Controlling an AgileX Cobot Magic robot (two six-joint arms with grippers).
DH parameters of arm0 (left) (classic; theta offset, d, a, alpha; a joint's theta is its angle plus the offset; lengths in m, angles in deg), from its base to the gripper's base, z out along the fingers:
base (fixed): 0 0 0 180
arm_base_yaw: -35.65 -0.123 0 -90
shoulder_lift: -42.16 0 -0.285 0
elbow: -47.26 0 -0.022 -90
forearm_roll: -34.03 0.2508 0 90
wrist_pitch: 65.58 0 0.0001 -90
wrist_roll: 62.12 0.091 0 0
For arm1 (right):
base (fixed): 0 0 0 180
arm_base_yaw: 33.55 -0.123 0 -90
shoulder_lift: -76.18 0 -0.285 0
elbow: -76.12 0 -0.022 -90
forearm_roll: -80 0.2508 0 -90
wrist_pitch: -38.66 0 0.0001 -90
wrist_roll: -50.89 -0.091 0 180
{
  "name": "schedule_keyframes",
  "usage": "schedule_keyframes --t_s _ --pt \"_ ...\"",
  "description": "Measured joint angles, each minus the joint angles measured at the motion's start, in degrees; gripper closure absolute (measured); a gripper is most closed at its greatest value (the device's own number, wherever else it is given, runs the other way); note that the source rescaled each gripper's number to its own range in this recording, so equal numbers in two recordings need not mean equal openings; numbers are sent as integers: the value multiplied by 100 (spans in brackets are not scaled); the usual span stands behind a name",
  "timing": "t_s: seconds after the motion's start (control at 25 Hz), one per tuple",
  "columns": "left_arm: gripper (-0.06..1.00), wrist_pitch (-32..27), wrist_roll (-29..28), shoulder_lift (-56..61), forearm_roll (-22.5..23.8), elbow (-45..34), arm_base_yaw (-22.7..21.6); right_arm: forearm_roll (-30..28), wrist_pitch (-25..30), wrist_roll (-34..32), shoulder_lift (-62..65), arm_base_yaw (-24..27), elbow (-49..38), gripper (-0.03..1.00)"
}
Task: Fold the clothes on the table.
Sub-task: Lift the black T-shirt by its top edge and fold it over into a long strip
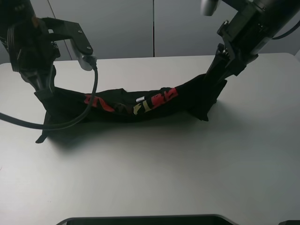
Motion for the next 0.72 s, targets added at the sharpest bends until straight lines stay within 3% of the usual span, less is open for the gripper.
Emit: schedule_keyframes --t_s 0.12,0.32,0.56,0.72 --pt "94 2 430 0 -478 -244 0 13 42 -39 0 0 -389 95" --pt "94 2 699 0 -554 -827 0 47 40 -51 0 0 -1049 95" --pt "94 2 734 0 -266 -1191 0 170 -64 13 0 0 -1319 95" --pt "94 126 571 0 122 -1216 0 182 -824 64 0 0 -1342 95"
